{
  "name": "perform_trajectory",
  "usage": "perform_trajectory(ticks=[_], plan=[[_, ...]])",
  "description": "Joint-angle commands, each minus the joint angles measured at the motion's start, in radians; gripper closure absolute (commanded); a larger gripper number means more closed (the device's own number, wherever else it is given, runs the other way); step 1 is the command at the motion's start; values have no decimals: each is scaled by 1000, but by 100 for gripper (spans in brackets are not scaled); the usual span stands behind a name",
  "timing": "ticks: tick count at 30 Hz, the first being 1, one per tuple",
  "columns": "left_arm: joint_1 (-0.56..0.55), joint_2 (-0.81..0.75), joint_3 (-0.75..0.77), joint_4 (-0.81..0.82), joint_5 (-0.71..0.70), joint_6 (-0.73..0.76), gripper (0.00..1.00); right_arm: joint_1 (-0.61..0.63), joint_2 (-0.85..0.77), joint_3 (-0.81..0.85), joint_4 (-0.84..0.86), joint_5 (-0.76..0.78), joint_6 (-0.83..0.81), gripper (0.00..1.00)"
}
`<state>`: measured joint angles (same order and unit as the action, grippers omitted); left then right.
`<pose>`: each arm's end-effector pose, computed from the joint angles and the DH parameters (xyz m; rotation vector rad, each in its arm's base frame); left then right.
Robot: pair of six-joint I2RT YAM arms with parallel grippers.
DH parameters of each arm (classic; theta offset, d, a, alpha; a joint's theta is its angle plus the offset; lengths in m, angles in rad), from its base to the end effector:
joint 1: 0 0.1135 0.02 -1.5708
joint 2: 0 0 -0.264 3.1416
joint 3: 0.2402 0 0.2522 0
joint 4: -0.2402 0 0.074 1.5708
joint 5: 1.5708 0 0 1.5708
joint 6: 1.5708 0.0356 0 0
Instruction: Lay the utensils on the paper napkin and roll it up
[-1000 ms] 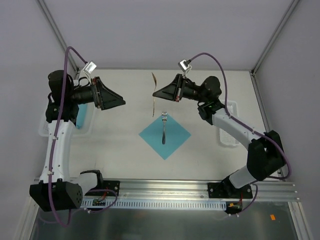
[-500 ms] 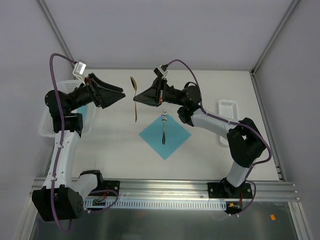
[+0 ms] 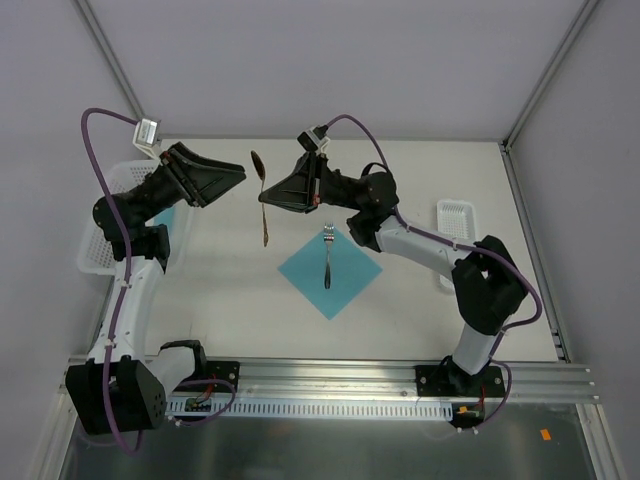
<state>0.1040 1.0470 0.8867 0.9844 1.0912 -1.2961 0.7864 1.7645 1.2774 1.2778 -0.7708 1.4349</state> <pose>0.2030 -0.0106 0.4286 0.3989 1.2999 -1.4269 0.2547 0.2903 0.3817 -0.5909 1.2094 2.2606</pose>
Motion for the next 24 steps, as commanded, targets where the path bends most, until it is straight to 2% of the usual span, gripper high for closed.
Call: perform_trajectory(ticks=[1,15,19,24], plan=[[-7,-2,-3,187,-28,-103,45,23,7,66,253,10,21,100],[-6,48,-51,519,-106,-261,51,59,38,131,255,15,67,100],[-6,67,-43,661,-132,-359,57,68,46,132,255,8,75,100],[-6,62,-51,698,-152,-385,59,73,53,142,256,13,78,100]])
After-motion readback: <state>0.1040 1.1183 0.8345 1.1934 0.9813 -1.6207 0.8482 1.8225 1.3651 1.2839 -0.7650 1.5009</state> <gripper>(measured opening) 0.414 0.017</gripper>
